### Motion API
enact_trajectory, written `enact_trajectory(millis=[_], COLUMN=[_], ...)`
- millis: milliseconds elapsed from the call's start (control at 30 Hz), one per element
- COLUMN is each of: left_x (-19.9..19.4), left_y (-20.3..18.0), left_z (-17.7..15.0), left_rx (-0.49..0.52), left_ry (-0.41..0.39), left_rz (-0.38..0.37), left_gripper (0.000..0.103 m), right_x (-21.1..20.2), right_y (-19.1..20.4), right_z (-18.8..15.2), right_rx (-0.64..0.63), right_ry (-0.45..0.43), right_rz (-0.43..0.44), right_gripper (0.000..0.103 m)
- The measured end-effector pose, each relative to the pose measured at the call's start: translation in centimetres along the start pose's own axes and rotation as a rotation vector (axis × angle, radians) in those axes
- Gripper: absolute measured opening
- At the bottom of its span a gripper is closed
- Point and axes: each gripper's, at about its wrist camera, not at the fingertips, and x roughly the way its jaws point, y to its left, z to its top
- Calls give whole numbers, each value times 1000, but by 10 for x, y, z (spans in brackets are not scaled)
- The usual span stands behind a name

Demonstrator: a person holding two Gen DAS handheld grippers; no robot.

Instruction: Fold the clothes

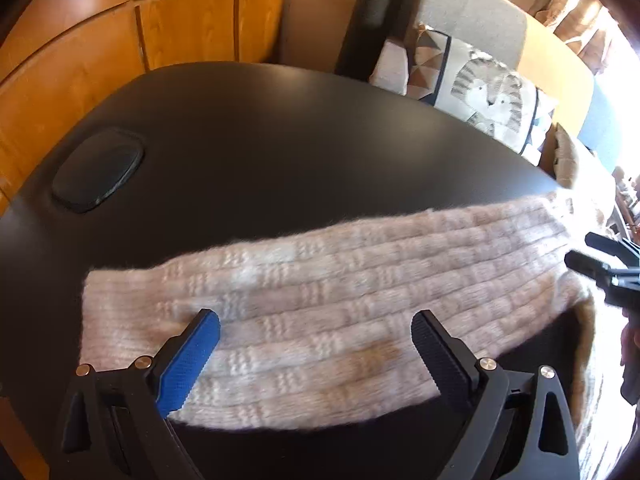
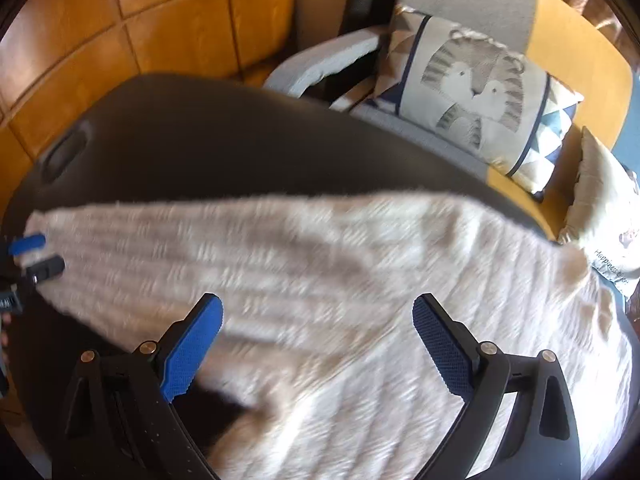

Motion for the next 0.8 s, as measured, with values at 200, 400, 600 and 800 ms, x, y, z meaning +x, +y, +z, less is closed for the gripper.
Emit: enact_trajectory(millis=[200, 400, 600, 800], left_x=[5, 6, -5, -51], left_y=[4, 15, 6, -65], left_z=[-1, 2, 4, -21], left_rx=[25, 32, -14, 147], left_ry=[3, 5, 22, -20], left_rz=[28, 30, -4, -157], left_gripper=[99, 99, 99, 99], right_x=[17, -15, -74, -128], right_y=[9, 15, 12, 2], right_z=[1, -10, -85, -175], right_rx=[-9, 21, 48, 132], right_ry=[20, 19, -8, -5], right_rz=[-34, 12, -2, -72], right_gripper=[103, 103, 103, 103])
